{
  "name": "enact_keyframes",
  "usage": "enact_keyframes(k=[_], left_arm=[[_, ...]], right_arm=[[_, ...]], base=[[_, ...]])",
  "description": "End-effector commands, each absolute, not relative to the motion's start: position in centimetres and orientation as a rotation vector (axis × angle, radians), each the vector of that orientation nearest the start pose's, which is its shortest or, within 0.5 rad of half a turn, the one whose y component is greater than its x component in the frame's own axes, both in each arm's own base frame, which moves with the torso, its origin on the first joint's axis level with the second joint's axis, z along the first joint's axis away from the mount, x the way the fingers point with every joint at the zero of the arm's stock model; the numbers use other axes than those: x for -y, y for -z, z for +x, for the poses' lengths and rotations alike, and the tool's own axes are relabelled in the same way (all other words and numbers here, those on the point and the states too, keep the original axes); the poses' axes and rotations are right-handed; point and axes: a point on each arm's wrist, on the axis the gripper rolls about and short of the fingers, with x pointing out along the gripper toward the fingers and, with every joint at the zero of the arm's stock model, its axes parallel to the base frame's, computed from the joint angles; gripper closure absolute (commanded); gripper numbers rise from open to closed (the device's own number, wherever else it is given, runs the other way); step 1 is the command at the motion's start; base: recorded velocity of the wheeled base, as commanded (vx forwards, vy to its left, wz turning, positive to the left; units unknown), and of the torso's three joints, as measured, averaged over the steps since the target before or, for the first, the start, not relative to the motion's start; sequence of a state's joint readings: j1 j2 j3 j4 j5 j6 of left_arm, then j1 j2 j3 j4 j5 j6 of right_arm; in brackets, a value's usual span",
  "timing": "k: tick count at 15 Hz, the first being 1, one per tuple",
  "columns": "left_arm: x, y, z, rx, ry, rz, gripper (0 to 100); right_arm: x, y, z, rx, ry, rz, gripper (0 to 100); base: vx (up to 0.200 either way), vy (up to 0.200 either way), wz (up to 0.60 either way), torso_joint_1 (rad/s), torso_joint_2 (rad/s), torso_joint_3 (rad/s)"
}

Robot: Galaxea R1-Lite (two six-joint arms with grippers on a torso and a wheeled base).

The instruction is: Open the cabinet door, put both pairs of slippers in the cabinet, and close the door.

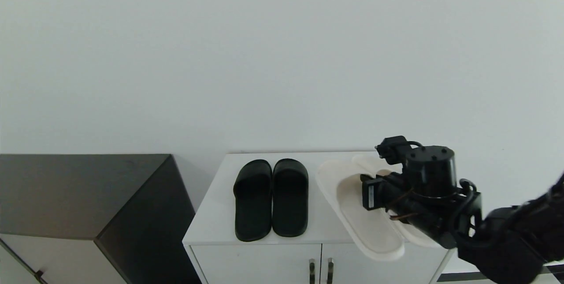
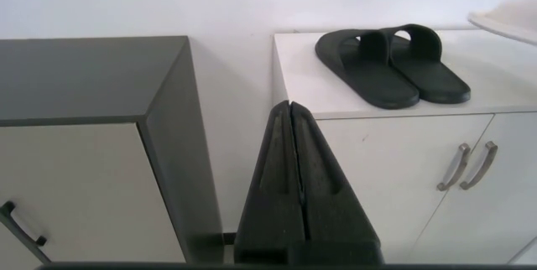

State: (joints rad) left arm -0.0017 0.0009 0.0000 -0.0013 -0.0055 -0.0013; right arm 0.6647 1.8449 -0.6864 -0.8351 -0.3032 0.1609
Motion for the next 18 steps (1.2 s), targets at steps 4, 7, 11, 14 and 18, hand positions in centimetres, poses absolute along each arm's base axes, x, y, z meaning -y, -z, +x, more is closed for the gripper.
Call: enact_keyframes(k=[4,7,11,14,18], left_arm=[[0.0,-7.6,-2.3,0.000,0.009,-0.002,100],[0.0,-7.6,-2.3,-0.002,0.011,0.000,100],[0.0,-7.6,-2.3,-0.002,0.011,0.000,100],[0.0,-7.6,-2.3,-0.002,0.011,0.000,100],[0.0,-7.6,-2.3,-0.002,0.011,0.000,100]], right_arm=[[-16.0,-16.9,15.8,-0.421,-0.635,-0.036,100],[-16.2,-16.0,15.4,-0.456,-0.663,-0.049,100],[-15.9,-15.6,15.2,-0.460,-0.667,-0.052,100],[-16.0,-15.5,14.9,-0.440,-0.677,-0.051,100],[-16.0,-15.3,14.9,-0.445,-0.682,-0.052,100]], base=[[0.000,0.000,0.00,0.000,0.00,0.000],[-0.067,0.000,0.00,0.001,0.00,0.001],[-0.200,0.000,0.00,0.005,0.00,-0.004],[-0.200,0.000,0.00,-0.009,0.00,0.006],[-0.150,0.000,0.00,-0.001,0.00,0.001]])
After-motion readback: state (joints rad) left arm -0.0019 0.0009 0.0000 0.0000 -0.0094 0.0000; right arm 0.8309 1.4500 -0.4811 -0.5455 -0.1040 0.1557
